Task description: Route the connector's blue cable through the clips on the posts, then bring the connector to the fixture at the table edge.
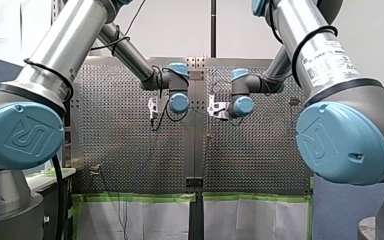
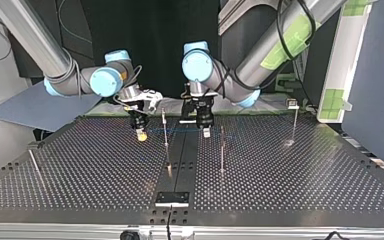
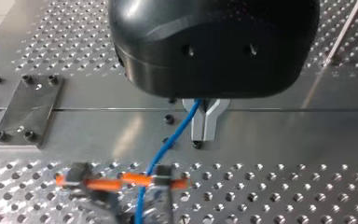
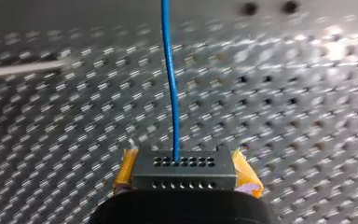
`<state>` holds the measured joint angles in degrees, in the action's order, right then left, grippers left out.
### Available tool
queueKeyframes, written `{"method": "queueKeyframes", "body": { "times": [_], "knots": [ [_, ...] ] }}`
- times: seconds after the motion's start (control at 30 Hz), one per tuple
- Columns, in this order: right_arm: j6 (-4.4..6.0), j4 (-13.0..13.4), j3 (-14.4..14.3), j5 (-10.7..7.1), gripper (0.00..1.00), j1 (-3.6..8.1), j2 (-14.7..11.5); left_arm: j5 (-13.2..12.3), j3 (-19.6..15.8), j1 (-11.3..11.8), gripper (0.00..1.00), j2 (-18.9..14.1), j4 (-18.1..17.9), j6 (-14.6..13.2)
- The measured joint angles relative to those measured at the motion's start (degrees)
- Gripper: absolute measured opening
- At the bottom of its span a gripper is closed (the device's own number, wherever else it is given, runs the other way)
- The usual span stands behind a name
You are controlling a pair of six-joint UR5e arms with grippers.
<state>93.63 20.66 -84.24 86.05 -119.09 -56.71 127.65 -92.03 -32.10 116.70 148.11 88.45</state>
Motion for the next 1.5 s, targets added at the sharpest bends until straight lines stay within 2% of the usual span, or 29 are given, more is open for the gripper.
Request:
{"method": "queueKeyframes", "body": {
  "times": [0.2, 0.47, 0.67, 0.8, 1.07, 1.5],
  "knots": [
    [-0.27, -1.16, -2.15, 0.67, 0.00, 0.00, -1.24, -0.13, -2.01, -0.62, 0.00, 0.02, -1.35, -0.34],
    [1.30, 1.41, -6.14, 0.86, 0.00, 0.00, -5.11, -0.69, -3.26, -2.04, 0.00, 1.75, -2.35, -0.62],
    [1.12, 2.05, -9.09, 0.78, 0.00, -0.20, -7.66, -0.55, -3.30, -3.68, 0.00, 4.20, -3.63, 0.08],
    [0.92, 2.58, -10.51, 0.78, 0.00, -0.36, -8.08, -0.47, -3.31, -4.83, 0.00, 5.05, -4.27, 0.62],
    [0.87, 3.97, -13.01, 0.72, 0.00, -0.47, -8.16, -0.53, -3.32, -5.73, 0.00, 6.89, -4.97, 0.36],
    [0.31, 5.22, -15.13, 0.92, 0.00, -0.14, -8.08, -0.64, -3.34, -7.05, 0.00, 8.97, -5.93, 0.46]
  ]
}}
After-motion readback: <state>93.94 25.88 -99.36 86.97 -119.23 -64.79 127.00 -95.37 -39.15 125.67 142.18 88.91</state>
